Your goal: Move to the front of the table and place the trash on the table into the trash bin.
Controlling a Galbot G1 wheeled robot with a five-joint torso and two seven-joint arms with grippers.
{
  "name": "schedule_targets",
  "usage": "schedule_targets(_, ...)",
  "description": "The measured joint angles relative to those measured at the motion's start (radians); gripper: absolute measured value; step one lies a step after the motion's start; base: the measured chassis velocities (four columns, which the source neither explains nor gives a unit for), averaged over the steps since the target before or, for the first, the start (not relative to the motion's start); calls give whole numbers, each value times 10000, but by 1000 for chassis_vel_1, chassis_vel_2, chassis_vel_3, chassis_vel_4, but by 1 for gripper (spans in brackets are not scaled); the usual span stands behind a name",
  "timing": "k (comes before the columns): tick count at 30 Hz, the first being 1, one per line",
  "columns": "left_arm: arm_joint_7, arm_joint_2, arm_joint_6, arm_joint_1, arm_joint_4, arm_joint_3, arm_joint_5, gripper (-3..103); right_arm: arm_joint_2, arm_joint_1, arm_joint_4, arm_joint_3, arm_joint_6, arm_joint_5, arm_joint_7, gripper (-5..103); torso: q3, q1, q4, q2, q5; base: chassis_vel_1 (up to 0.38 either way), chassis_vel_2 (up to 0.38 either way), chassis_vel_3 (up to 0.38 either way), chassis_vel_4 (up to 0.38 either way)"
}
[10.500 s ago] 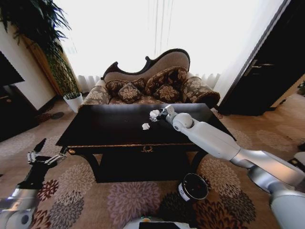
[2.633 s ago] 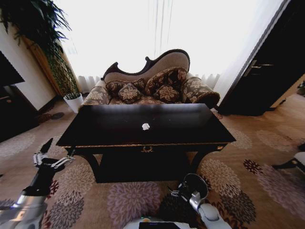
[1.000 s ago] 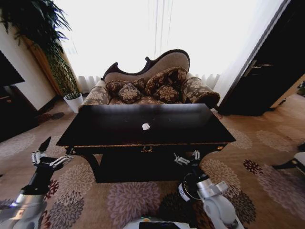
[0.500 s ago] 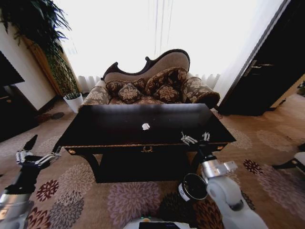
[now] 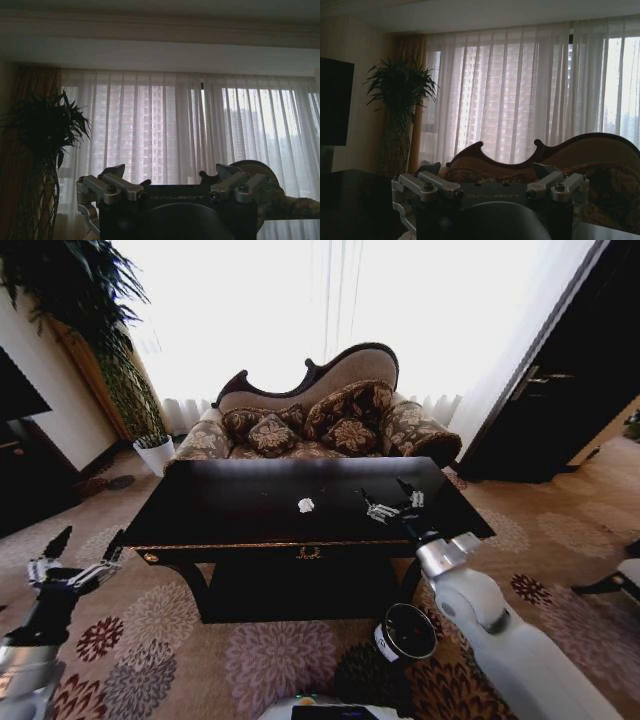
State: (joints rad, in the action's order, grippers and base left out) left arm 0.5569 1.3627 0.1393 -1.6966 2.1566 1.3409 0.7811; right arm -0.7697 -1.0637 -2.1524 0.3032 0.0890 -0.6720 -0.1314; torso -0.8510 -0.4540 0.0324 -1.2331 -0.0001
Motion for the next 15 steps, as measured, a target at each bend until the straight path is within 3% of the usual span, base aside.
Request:
schedule_targets(2,0,-28,-12,36,-61,20,-14,100,500,652,157,-482,303,-755,-107,100,0,0,-1,0,-1,0,0,0,0)
schedule_targets(8,-1,161,-40,93,3,-274,-363,100,1622,1843,584,-1861,538,-1567,-362,100,0,0,2,0,-2,0,0,0,0)
schedule_targets(10,-1,187,-40,92,30,-312,-403,100,1688,1987,620,-2041,592,-1704,-412,100,1,0,3,0,0,0,0,0,0)
schedule_targets(12,0,273,-41,87,105,-486,-609,100,1882,3210,939,-3333,831,-2522,-886,100,1,0,2,0,0,0,0,0,0)
schedule_targets(15,-1,298,-41,93,116,-551,-678,100,1885,3870,1144,-4010,974,-2936,-1133,100,1,0,-2,0,0,0,0,0,0)
